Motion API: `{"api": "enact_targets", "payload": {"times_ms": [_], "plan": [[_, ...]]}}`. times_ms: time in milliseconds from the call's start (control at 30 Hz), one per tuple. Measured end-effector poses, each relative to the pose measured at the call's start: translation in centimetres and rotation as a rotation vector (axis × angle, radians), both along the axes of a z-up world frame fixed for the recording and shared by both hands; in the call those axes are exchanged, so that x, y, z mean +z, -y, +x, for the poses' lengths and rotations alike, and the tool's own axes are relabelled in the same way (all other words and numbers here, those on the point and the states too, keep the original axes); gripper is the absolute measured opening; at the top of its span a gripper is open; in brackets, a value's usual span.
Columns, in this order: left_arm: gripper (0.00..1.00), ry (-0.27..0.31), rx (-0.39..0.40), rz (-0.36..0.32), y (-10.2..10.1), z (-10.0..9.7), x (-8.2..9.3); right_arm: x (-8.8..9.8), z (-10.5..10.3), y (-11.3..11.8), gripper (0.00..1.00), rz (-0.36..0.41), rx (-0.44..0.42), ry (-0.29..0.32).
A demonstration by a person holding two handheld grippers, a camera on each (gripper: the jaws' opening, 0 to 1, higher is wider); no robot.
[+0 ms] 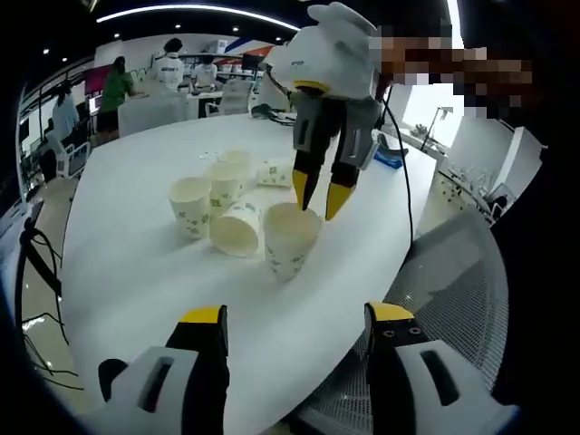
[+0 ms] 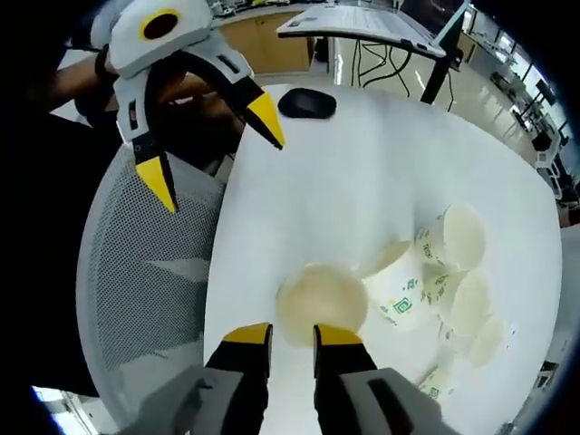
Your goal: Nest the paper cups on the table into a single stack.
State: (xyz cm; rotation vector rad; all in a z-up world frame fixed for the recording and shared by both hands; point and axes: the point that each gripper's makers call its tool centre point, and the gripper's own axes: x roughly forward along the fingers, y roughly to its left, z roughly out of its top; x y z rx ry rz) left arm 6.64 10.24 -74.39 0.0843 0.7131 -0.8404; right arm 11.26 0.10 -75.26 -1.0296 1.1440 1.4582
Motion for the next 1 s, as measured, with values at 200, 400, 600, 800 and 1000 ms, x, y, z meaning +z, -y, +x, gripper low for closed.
{"api": "enact_targets", "payload": {"times_ms": [200, 400, 600, 800, 1000], "plan": [[0.59, 0.000, -0.016, 0.004, 0.4, 0.0, -0.1, 1.8, -0.2, 0.6, 0.23, 0.088, -0.094, -0.009], [0.59, -0.005, -0.020, 0.005, 0.5, 0.1, -0.2, 2.5, 1.0, 1.9, 0.35, 0.167, -0.200, 0.006], [0.59, -0.009, -0.025, 0.013, 0.4, 0.2, -0.5, 2.7, 2.9, 3.2, 0.51, 0.275, -0.325, 0.067], [0.59, -0.013, -0.024, 0.014, 0.3, 0.3, -0.4, 3.3, 4.5, 4.7, 0.57, 0.416, -0.497, 0.111], [0.60, -0.007, -0.015, 0.012, 0.0, 0.6, -0.1, 4.0, 5.5, 6.0, 0.67, 0.533, -0.649, 0.131]]}}
